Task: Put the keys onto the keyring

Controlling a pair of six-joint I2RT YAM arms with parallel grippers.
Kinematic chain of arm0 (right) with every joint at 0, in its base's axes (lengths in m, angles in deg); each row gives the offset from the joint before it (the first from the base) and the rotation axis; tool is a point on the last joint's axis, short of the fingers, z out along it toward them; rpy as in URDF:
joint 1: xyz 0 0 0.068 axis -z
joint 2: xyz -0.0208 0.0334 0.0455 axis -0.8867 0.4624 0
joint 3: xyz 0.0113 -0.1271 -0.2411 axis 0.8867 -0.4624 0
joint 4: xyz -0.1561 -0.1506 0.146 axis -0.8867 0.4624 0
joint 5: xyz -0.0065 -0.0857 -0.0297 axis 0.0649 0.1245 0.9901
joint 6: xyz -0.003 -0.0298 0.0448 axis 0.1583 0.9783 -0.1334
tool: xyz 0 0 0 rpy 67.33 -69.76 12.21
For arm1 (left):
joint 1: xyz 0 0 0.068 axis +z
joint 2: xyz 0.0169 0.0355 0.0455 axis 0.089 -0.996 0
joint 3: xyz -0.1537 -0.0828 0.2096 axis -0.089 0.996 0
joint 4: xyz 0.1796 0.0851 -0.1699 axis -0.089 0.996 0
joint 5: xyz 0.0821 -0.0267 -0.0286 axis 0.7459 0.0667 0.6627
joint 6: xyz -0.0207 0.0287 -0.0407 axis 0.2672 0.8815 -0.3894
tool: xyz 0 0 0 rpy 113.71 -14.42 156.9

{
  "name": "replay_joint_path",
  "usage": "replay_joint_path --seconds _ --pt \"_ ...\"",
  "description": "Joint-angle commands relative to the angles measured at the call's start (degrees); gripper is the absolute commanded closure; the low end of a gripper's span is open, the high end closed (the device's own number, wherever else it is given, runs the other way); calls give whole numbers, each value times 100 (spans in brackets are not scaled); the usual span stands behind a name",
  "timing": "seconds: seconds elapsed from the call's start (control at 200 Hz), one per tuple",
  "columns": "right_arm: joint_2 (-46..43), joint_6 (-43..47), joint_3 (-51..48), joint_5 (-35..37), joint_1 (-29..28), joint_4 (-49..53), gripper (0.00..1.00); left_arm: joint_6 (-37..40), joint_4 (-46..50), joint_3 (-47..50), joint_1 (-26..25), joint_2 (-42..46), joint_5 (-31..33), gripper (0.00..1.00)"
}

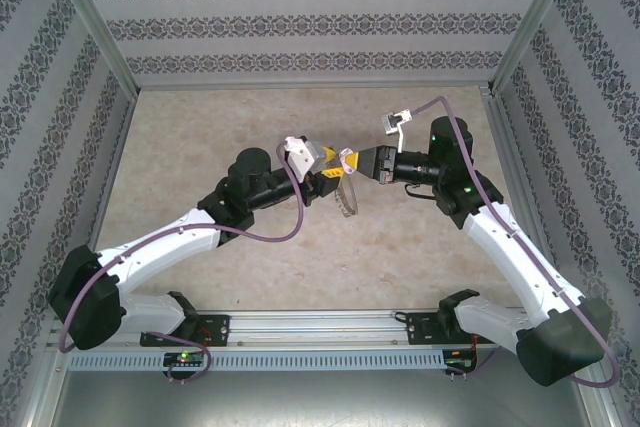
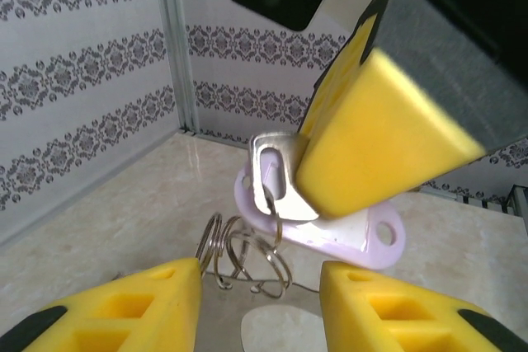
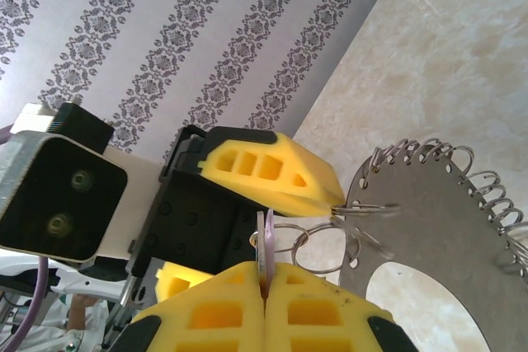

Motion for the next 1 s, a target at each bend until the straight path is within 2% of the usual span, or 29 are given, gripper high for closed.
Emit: replay_joint_path --seconds 0.0,0.275,0.48,0.635,0.709,0.764,0.814,0.884,0.994 --pt "-75 96 219 -84 -91 -104 100 56 -334 11 -50 108 -123 58" --pt "-85 101 238 -66 -174 -85 100 50 -460 -12 -50 -59 -17 58" --pt "-102 118 243 -57 -227 -73 100 -5 -815 62 -50 -118 298 58" --pt "-110 142 237 -31 -260 -52 100 -32 -1019 101 -50 -145 440 65" --pt "-97 145 241 -31 -282 -54 100 -63 -1084 116 -50 -152 471 73" --pt "-89 149 239 -31 -295 -53 100 -91 -1158 129 -49 -167 520 74" --pt "-87 164 241 -25 -303 -63 100 -136 -1260 166 -53 -158 586 71" --pt "-86 171 238 -21 -313 -60 100 -164 -1328 199 -57 -167 647 60" --pt "-80 184 236 -22 -321 -45 100 -198 -1355 201 -59 -198 660 58"
